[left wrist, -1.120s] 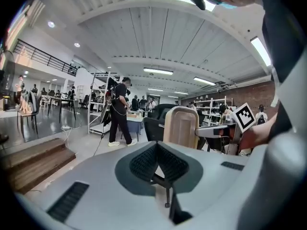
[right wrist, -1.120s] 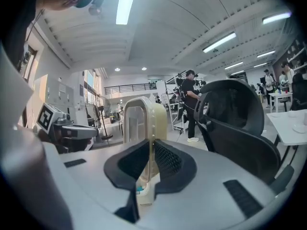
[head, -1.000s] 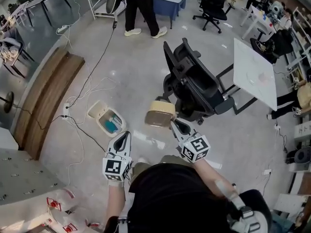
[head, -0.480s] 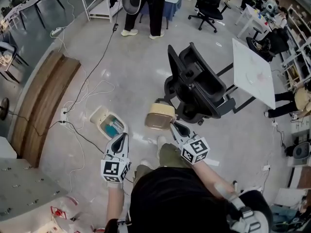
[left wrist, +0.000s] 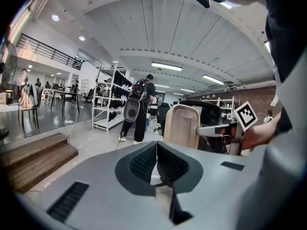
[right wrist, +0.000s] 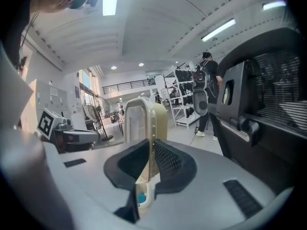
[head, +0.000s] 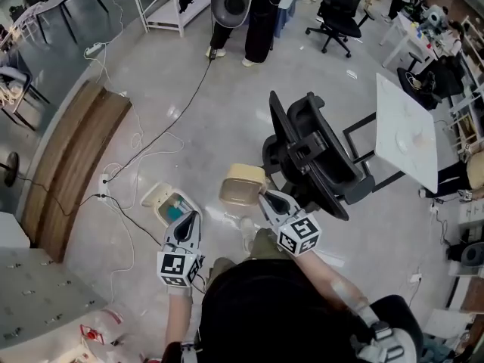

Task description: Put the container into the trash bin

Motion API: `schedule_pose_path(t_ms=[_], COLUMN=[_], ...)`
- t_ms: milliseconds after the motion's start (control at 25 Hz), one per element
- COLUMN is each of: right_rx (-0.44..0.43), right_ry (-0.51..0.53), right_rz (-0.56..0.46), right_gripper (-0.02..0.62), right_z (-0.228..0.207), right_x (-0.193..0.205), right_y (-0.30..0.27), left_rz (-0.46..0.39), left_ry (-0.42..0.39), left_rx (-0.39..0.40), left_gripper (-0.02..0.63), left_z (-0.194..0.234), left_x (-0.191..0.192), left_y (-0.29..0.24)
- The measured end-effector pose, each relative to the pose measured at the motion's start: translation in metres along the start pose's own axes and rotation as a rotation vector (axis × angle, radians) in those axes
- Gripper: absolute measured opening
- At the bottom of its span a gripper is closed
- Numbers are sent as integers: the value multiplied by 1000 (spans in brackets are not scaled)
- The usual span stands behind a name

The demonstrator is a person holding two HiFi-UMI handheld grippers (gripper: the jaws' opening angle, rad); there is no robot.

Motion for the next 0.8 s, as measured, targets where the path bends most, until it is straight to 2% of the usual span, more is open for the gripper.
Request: schedule_pose_path(t_ms=[360, 600, 800], right_rx=[-117, -146, -152], right_ry=[53, 61, 58], right_rz=[29, 57, 73], right_gripper=[49, 49, 49], right_z=[-46, -64, -68], right_x=[-39, -51, -60], right_y=[-56, -79, -102], left_rz=[-16, -15, -7], left_ry=[29, 64, 81], left_rx=[-85, -151, -174], left_gripper=[11, 11, 11], left_z=[14, 17, 32], left_x=[-34, -41, -40], left_y=[-63, -75, -74])
Point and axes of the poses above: the fingertips, and each gripper's own axes: y backward along the fingers, z to its left, x out of its underside, the point moved 7 cm from there along y, backward along the fingers, and after that the axes turned 8 degrees about z, right-handed, at the moved point
